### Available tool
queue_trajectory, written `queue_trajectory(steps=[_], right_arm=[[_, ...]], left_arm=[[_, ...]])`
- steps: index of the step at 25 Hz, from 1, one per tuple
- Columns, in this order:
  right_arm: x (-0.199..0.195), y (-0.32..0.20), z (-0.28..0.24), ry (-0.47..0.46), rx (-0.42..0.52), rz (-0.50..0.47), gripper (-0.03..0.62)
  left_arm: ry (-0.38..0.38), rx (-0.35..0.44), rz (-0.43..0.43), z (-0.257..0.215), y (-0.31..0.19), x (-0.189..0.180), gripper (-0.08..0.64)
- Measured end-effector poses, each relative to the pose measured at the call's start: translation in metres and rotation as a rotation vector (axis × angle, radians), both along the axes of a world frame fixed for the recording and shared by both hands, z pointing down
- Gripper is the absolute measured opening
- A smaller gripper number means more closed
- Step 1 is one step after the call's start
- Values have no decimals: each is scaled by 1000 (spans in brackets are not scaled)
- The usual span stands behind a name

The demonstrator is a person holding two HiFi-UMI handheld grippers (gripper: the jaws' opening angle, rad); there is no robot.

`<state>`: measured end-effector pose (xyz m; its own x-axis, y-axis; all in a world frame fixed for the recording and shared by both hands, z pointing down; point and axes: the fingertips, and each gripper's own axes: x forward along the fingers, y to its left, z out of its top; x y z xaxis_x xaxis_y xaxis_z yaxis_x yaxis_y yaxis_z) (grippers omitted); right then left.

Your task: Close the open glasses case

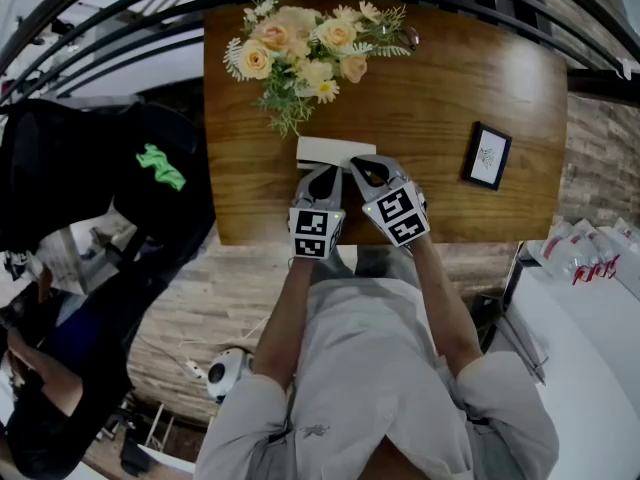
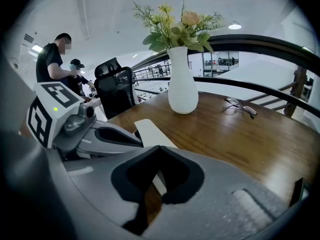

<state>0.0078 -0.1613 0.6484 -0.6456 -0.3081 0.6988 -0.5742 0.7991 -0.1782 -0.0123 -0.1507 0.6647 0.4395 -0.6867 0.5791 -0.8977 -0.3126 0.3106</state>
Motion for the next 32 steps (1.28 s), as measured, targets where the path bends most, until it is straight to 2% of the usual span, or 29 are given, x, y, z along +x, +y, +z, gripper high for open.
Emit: queue_trajectory(steps=[21, 32], right_arm=[[0, 15, 13, 13, -26, -13, 3], [0, 21, 20, 19, -42, 1, 3]], left_arm=[[-27, -62, 18, 12, 14, 0, 18], [-64, -126, 74, 27, 24, 0, 18]])
